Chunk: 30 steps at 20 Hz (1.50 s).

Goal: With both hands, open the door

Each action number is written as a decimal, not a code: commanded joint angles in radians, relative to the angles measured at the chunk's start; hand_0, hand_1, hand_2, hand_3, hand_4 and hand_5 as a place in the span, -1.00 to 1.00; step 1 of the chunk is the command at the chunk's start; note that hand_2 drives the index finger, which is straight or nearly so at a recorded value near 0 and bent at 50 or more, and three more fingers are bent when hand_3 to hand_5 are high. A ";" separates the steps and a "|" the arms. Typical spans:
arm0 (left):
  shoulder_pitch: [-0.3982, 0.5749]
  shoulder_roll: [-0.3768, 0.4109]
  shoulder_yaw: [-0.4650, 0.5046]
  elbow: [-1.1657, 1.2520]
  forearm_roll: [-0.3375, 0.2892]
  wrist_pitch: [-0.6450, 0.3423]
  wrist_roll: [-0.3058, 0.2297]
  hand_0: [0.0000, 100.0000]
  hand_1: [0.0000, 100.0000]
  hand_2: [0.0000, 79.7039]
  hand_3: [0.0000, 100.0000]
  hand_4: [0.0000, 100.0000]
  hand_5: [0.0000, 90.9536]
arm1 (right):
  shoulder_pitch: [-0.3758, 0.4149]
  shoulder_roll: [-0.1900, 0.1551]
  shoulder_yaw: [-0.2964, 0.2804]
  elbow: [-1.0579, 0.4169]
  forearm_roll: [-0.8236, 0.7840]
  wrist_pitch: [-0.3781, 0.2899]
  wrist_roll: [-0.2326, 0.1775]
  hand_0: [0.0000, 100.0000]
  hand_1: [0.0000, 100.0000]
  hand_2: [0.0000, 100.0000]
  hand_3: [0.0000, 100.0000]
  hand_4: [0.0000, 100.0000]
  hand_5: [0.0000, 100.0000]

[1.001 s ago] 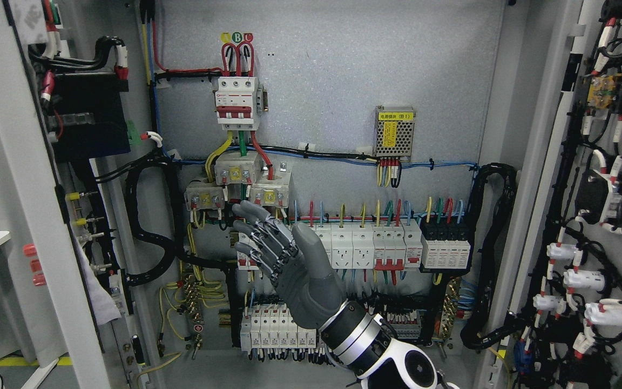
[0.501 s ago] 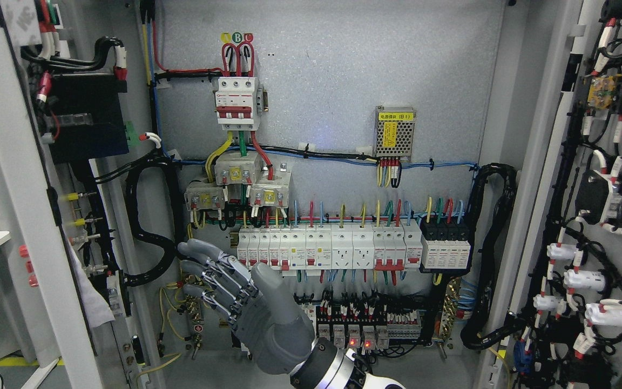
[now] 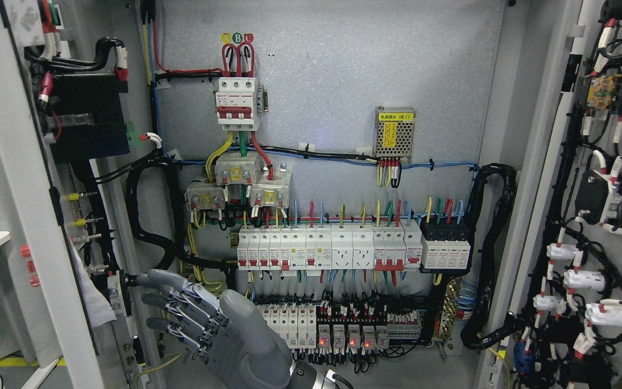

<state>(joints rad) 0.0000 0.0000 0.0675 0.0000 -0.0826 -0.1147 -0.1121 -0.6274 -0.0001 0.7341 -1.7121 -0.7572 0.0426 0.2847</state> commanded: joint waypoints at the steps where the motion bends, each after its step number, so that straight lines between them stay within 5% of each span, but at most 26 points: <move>1: -0.018 0.011 0.000 0.002 0.000 -0.005 0.000 -0.41 -1.00 -0.93 -0.95 -0.92 -1.00 | -0.003 0.000 0.087 0.008 -0.011 0.008 0.001 -0.56 -1.00 -1.00 -1.00 -1.00 -1.00; 30: -0.018 0.011 0.000 0.002 0.001 -0.005 0.000 -0.41 -1.00 -0.93 -0.95 -0.93 -1.00 | -0.162 0.000 0.234 0.092 -0.008 0.011 -0.007 -0.56 -1.00 -1.00 -1.00 -1.00 -1.00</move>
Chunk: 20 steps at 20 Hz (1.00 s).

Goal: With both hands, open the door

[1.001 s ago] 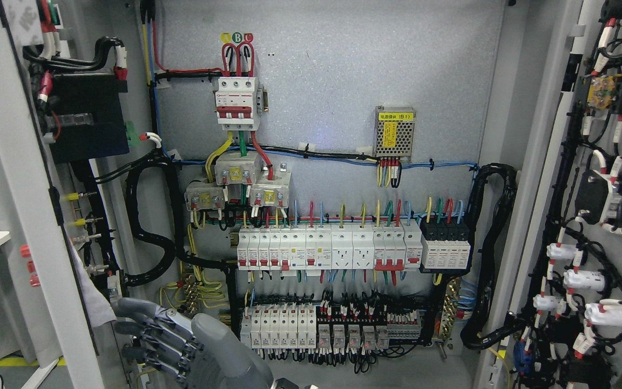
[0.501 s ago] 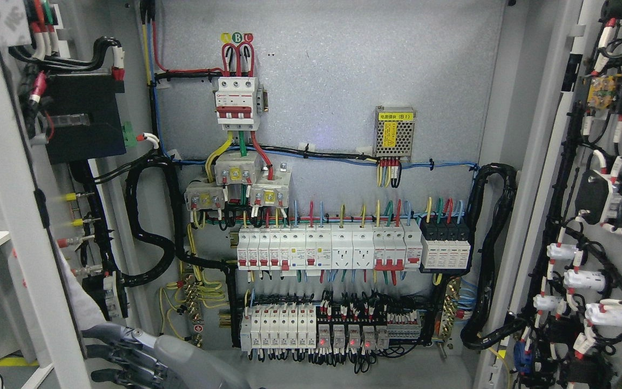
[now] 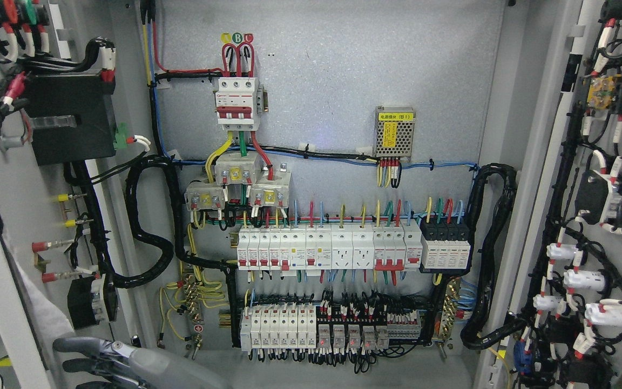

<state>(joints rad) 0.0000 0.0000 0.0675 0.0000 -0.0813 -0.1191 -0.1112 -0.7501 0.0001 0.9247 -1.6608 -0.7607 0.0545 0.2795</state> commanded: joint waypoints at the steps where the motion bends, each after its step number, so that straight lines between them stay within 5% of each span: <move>1: -0.018 0.011 0.000 0.002 0.000 -0.001 -0.001 -0.41 -1.00 -0.93 -0.95 -0.93 -1.00 | -0.048 0.000 0.048 0.044 -0.005 -0.001 -0.002 -0.56 -1.00 -1.00 -1.00 -1.00 -1.00; 20: -0.017 0.012 0.000 0.000 0.000 -0.001 -0.001 -0.41 -1.00 -0.93 -0.95 -0.92 -1.00 | -0.143 0.000 0.134 0.056 -0.074 0.001 -0.011 -0.56 -1.00 -1.00 -1.00 -1.00 -1.00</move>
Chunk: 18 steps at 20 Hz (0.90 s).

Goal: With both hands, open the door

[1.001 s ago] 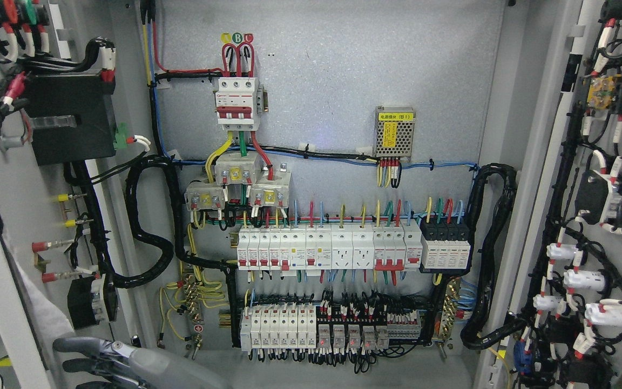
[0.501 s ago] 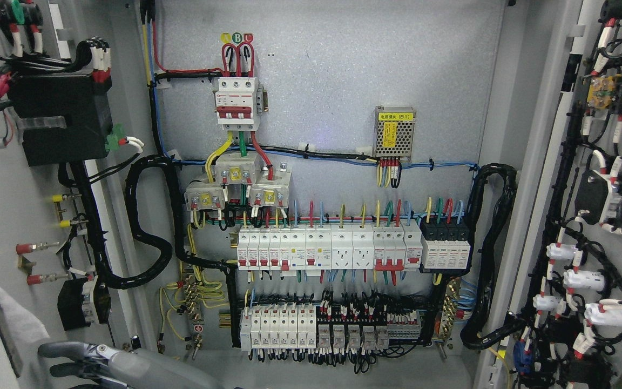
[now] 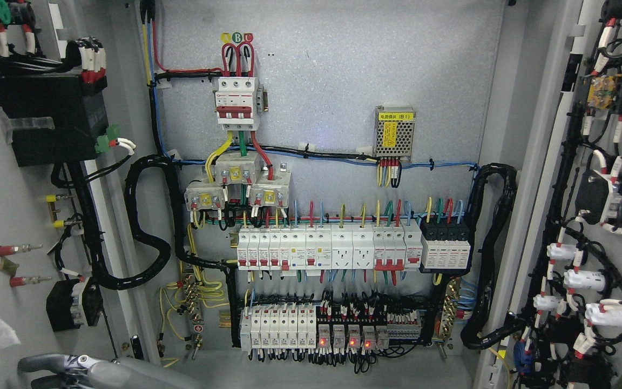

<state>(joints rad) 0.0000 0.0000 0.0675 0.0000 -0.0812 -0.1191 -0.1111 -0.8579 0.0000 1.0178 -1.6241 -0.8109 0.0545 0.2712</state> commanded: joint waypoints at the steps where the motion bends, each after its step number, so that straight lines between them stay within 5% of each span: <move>1: -0.015 0.012 0.000 -0.001 0.000 -0.001 -0.001 -0.41 -1.00 -0.93 -0.95 -0.92 -1.00 | -0.036 0.000 0.053 0.026 -0.024 -0.001 -0.003 -0.56 -1.00 -1.00 -1.00 -1.00 -1.00; 18: -0.026 0.011 0.000 0.000 0.000 -0.001 -0.001 -0.41 -1.00 -0.93 -0.94 -0.93 -1.00 | -0.131 0.000 0.113 0.076 -0.123 0.004 -0.001 -0.56 -1.00 -1.00 -1.00 -1.00 -1.00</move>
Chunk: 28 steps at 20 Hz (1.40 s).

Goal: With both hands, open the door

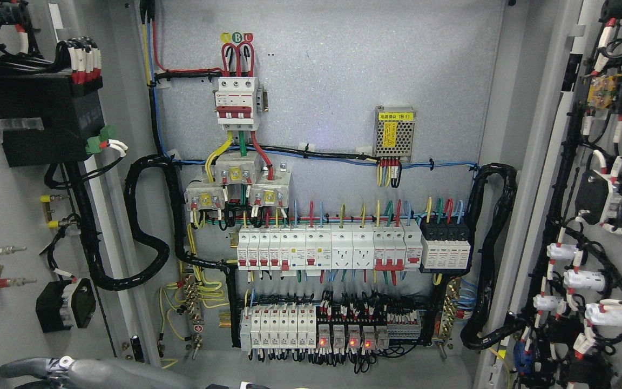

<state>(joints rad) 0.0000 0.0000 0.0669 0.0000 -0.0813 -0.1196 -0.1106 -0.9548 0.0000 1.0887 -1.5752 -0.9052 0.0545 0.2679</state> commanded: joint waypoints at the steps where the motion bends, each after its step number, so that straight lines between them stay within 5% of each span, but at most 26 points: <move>1: -0.026 0.011 0.001 0.000 0.000 0.000 -0.001 -0.41 -1.00 -0.93 -0.95 -0.93 -1.00 | -0.041 0.000 0.043 0.027 -0.034 0.004 0.002 -0.56 -1.00 -1.00 -1.00 -1.00 -1.00; 28: -0.023 0.011 0.001 -0.001 0.000 -0.002 -0.026 -0.41 -1.00 -0.93 -0.95 -0.93 -1.00 | -0.093 0.000 0.071 0.014 -0.029 0.008 0.001 -0.56 -1.00 -1.00 -1.00 -1.00 -1.00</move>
<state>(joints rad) 0.0000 0.0000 0.0674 0.0000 -0.0813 -0.1206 -0.1325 -1.0437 0.0000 1.1490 -1.5510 -0.9385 0.0731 0.2709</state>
